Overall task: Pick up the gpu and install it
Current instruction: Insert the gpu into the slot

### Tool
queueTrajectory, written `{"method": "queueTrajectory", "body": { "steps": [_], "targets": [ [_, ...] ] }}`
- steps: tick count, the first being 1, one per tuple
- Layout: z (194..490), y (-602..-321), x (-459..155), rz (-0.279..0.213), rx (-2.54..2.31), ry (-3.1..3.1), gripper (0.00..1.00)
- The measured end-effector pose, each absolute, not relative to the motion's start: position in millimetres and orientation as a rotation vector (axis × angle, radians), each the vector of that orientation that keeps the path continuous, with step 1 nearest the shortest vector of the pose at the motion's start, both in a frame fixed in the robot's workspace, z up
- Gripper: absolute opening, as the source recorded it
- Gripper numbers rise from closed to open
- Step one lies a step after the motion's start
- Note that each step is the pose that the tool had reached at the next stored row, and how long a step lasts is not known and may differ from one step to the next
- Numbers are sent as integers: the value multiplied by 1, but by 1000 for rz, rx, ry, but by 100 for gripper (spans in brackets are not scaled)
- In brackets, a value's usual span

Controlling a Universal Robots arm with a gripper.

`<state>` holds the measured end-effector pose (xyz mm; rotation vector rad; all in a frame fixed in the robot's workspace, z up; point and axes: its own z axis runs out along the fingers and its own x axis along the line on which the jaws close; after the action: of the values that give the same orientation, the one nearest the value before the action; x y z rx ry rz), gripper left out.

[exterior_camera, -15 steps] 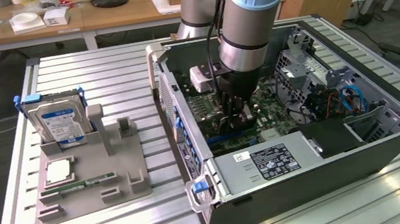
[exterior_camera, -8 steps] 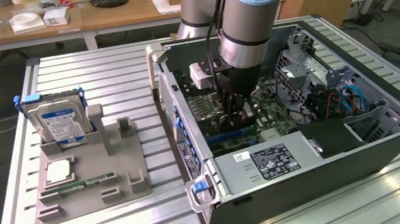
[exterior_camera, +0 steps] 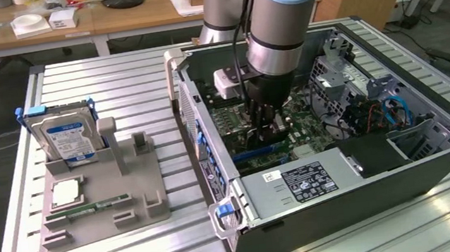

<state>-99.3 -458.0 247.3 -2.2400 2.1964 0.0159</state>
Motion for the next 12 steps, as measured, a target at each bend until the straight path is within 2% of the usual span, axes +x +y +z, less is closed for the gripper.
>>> {"method": "queueTrajectory", "body": {
  "steps": [12],
  "targets": [
    [247, -458, -97, 14, -2239, 2195, 27]
  ]
}}
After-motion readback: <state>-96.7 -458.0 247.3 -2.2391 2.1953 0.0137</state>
